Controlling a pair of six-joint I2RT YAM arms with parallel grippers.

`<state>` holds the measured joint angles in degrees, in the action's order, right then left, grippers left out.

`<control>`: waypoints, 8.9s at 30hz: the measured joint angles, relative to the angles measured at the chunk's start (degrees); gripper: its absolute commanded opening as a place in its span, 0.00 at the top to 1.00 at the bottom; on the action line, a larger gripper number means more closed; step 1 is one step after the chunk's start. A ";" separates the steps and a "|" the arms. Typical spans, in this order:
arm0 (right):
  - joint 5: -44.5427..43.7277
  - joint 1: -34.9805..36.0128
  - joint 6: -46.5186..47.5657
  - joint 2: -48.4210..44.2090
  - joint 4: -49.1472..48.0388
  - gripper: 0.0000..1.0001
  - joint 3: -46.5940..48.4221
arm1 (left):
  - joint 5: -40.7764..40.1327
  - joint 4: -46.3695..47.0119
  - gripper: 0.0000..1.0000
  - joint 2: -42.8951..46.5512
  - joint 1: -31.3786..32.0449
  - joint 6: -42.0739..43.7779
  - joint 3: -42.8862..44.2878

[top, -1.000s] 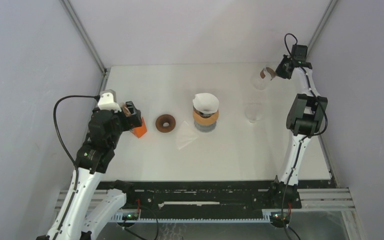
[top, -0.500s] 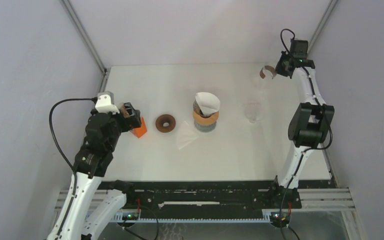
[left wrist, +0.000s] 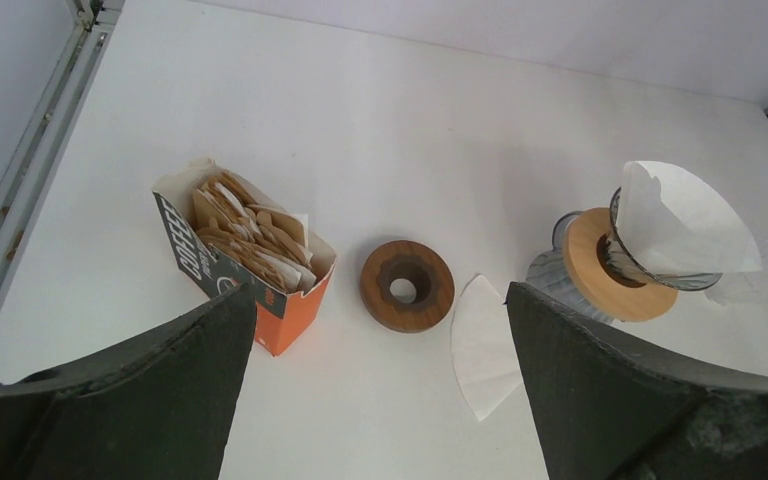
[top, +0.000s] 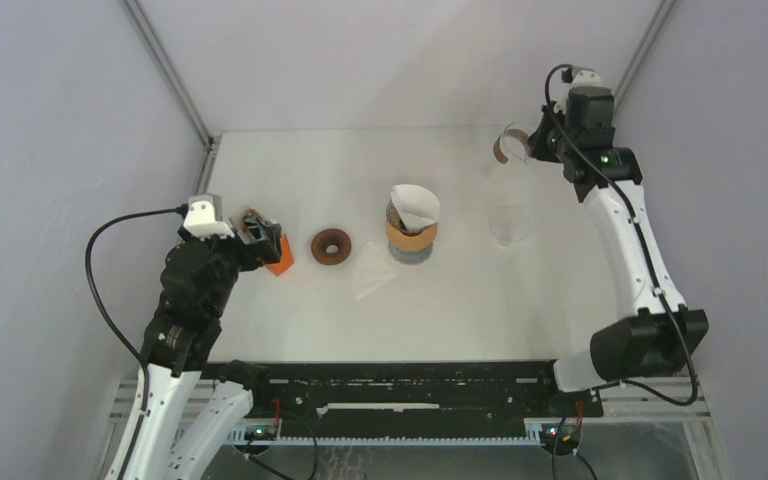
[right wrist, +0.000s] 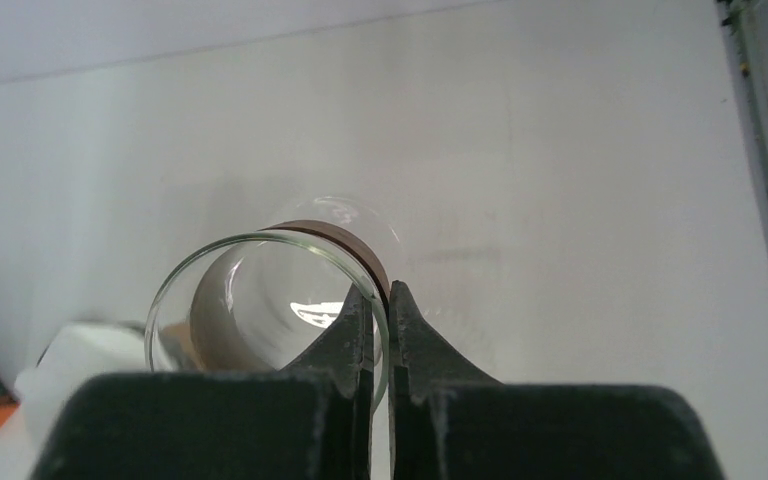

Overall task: Place the coffee filter in the dripper
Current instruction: Place the coffee server at the center of the board, then pick up the dripper holder from the center of the board, then place the dripper holder onto the coffee server.

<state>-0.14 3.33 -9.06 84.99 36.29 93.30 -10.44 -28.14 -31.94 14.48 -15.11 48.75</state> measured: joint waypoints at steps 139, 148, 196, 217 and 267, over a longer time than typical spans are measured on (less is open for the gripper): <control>-4.33 25.53 -6.91 -41.81 -18.78 0.14 -55.87 | -8.74 13.14 0.71 -65.94 7.08 -24.00 5.38; -3.76 25.51 -6.91 -41.79 -18.78 0.14 -55.87 | -6.99 12.55 0.82 -63.84 7.26 -23.91 5.35; -10.64 25.55 -8.90 -48.41 -11.91 0.16 -55.87 | -2.16 -12.00 0.82 -58.03 40.19 -14.78 34.05; -15.39 25.51 -10.16 -48.85 -10.97 0.16 -55.87 | 0.59 -17.22 0.80 -67.71 42.77 -11.72 39.98; -12.00 24.44 -9.68 -44.98 -9.66 0.10 -52.63 | -2.89 -12.96 0.18 -56.39 42.64 -11.80 36.30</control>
<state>-12.14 27.77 -18.74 40.01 26.63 40.66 -13.32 -41.10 -88.33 57.12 -26.92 85.06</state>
